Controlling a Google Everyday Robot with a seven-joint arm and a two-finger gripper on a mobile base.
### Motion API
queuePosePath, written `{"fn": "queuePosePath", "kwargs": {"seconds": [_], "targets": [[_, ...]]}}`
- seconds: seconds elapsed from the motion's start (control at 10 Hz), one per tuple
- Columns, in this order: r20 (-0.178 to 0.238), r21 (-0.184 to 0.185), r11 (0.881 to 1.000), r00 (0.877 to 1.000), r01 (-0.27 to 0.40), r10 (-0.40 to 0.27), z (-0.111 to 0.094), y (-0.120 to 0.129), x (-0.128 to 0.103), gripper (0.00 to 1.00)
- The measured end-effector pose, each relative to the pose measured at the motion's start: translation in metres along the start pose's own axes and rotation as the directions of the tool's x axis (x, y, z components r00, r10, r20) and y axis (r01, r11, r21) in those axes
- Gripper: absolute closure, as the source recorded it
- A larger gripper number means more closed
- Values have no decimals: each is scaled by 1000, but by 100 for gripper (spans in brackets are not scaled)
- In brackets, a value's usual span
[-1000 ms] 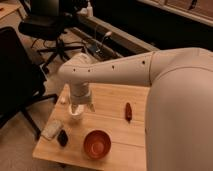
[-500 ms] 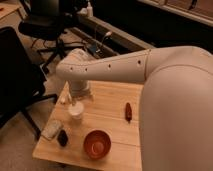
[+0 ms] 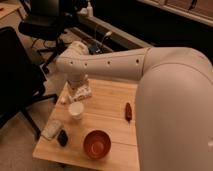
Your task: Stand the bottle upright
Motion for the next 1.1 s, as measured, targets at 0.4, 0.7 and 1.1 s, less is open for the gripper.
{"fn": "queuePosePath", "kwargs": {"seconds": [0.4, 0.7, 1.1], "targets": [[8, -2, 959, 959, 285, -285, 8, -12, -51, 35], [18, -37, 918, 919, 394, -394, 26, 4, -88, 35], [31, -84, 897, 901, 433, -432, 45, 18, -103, 35]]}}
